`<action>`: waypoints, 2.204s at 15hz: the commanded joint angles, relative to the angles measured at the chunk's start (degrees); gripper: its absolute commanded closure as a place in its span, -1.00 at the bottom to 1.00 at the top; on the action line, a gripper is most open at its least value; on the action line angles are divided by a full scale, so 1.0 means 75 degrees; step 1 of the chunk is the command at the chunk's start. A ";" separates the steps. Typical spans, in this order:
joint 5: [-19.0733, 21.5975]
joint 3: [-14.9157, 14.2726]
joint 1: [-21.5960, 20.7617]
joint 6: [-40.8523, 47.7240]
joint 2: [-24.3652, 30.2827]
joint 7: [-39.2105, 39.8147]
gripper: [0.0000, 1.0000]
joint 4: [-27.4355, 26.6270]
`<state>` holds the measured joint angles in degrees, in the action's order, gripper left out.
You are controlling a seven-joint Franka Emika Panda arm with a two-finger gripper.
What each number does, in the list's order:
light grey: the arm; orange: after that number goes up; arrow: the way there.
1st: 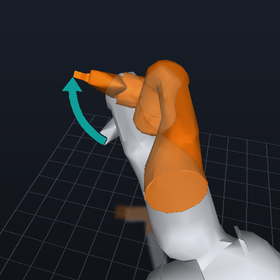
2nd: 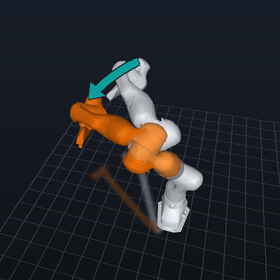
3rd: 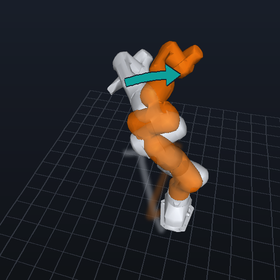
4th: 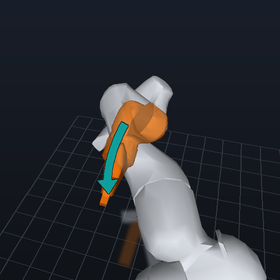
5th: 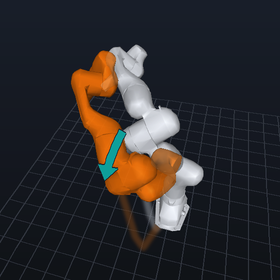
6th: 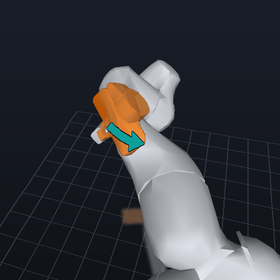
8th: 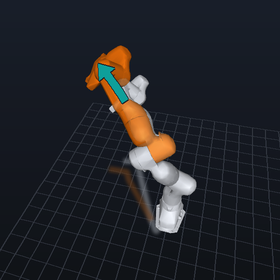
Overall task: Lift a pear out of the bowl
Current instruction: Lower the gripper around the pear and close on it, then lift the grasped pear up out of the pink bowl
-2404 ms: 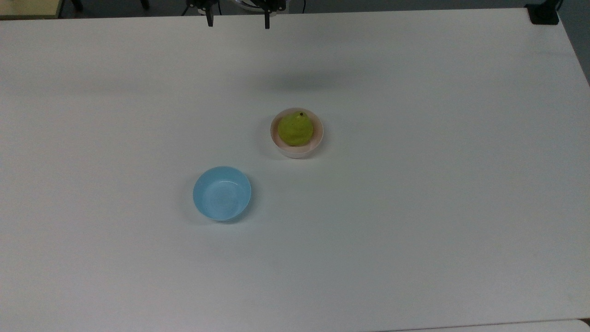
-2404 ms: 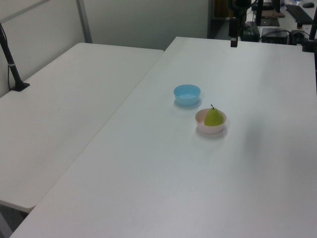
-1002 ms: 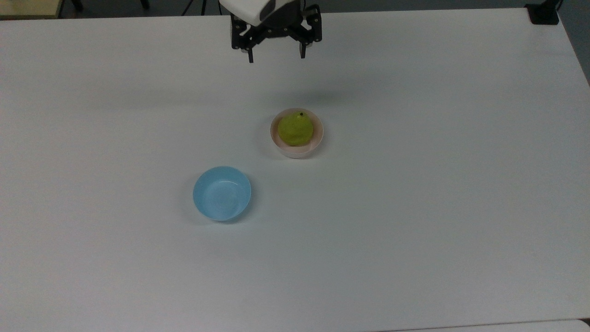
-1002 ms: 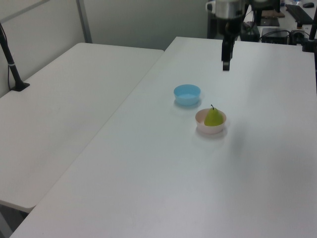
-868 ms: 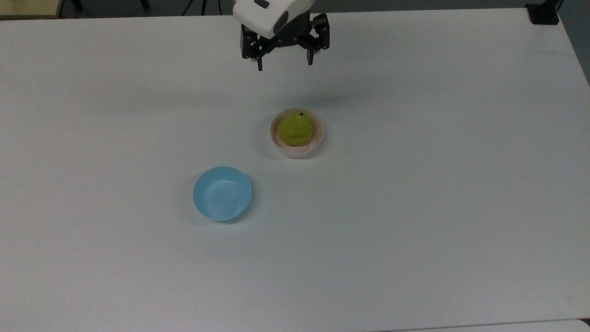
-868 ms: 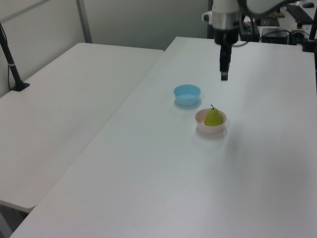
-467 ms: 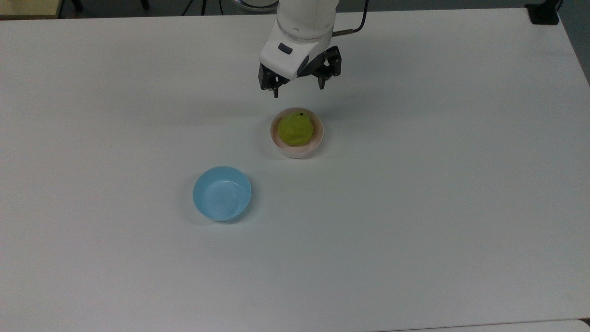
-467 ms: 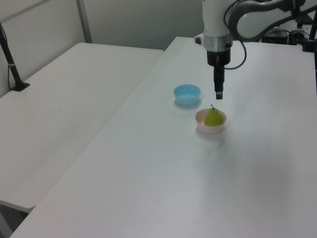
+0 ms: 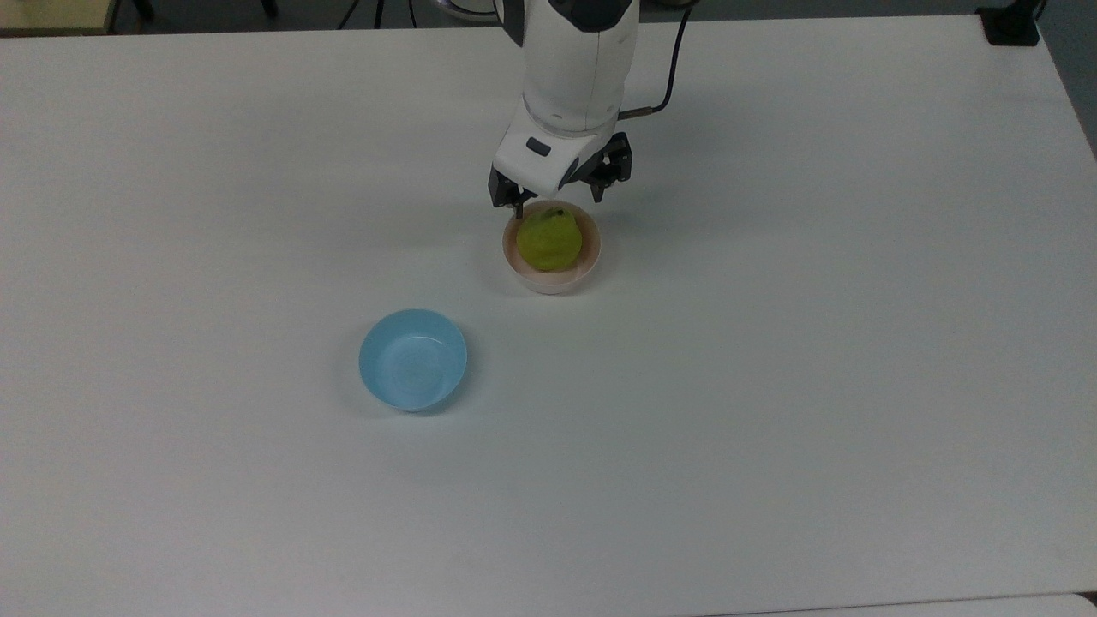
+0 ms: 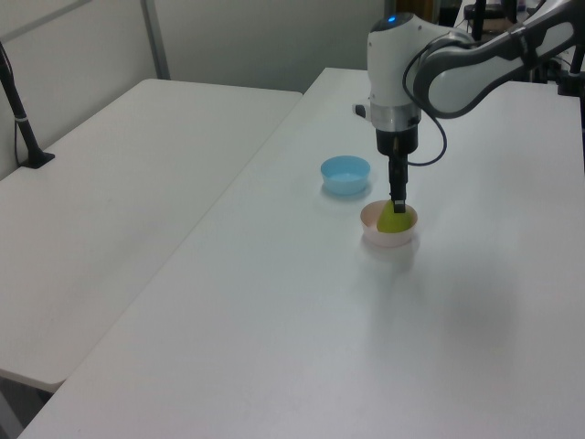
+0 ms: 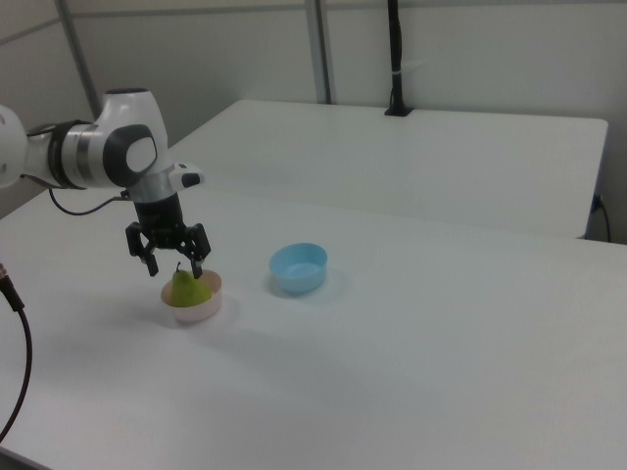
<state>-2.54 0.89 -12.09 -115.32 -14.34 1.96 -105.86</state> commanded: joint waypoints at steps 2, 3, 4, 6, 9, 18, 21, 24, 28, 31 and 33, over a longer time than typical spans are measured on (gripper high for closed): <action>-0.0305 -0.0083 -0.0029 -0.0491 -0.0302 0.0137 -0.77 -0.0148; -0.0341 -0.0072 -0.0017 -0.0491 -0.0384 0.0125 -0.69 -0.0124; -0.0353 -0.0083 -0.0017 -0.0561 -0.0419 0.0125 -0.65 -0.0124; -0.0353 -0.0083 -0.0017 -0.0691 -0.0489 0.0125 -0.57 -0.0124; -0.0353 -0.0083 -0.0040 -0.0726 -0.0525 0.0113 -0.35 -0.0124; -0.0353 -0.0083 -0.0087 -0.0503 -0.0092 -0.0097 0.23 -0.0042; -0.0341 -0.0072 -0.0099 -0.0294 0.0177 -0.0367 0.23 0.0062; -0.0283 -0.0072 -0.0087 0.0385 0.0353 -0.0367 0.23 0.0484; -0.0224 -0.0072 -0.0017 0.1147 0.0740 -0.0379 0.23 0.0953; -0.0224 -0.0188 0.0030 0.1395 0.0857 -0.0379 0.23 0.1001; -0.0224 -0.0317 0.0240 0.1384 0.0939 -0.0286 0.23 0.1001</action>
<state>-4.55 0.12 -11.57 -106.20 -8.72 -0.12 -98.23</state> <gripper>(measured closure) 0.278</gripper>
